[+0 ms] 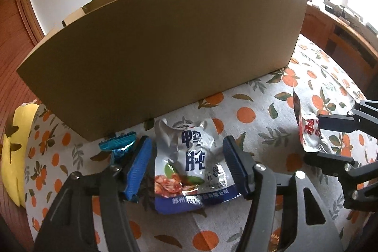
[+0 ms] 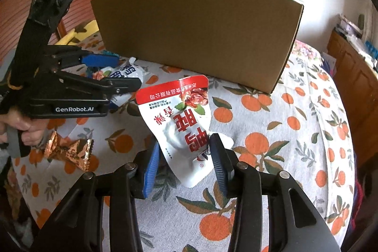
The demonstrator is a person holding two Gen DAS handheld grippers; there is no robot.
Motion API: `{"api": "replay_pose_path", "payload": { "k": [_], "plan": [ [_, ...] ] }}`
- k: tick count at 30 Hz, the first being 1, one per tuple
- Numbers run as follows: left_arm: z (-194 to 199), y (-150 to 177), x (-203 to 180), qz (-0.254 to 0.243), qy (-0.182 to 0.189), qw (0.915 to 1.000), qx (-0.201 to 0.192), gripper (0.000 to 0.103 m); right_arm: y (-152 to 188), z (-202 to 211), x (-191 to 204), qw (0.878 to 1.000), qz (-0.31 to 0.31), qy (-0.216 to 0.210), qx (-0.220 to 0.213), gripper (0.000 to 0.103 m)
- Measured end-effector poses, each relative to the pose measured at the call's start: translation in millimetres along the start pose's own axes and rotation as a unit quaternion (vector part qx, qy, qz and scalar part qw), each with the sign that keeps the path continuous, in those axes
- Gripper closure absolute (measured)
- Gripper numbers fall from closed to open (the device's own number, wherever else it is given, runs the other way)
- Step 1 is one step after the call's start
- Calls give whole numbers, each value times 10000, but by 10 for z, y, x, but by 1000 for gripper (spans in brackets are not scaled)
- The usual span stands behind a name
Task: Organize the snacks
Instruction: 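Grasp the white-blue duck pouch with the left tool while the right tool grasps the red-white pouch, then lift the white-blue pouch with the left tool while the right tool lifts the red-white pouch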
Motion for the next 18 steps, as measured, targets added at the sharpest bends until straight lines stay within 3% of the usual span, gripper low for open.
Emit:
{"api": "replay_pose_path", "payload": {
  "k": [6,18],
  "plan": [
    [-105,-71,-49,12,319,9991,294,35,13,-5,-4,10000,-6,14,4,60],
    [-193,-132,95,316,431,9982,276,38,17,-16,-7,10000,5,35,-8,60]
  ]
}}
Point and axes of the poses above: each gripper's, at about its wrist camera, not at the fingertips, and z roughly against the way its jaws point, x to its left, y to its underside, the point moved 4 cm from there along -z, roughly the way its jaws point, and after that the axes turned 2 degrees about z, right-handed, at the moved point
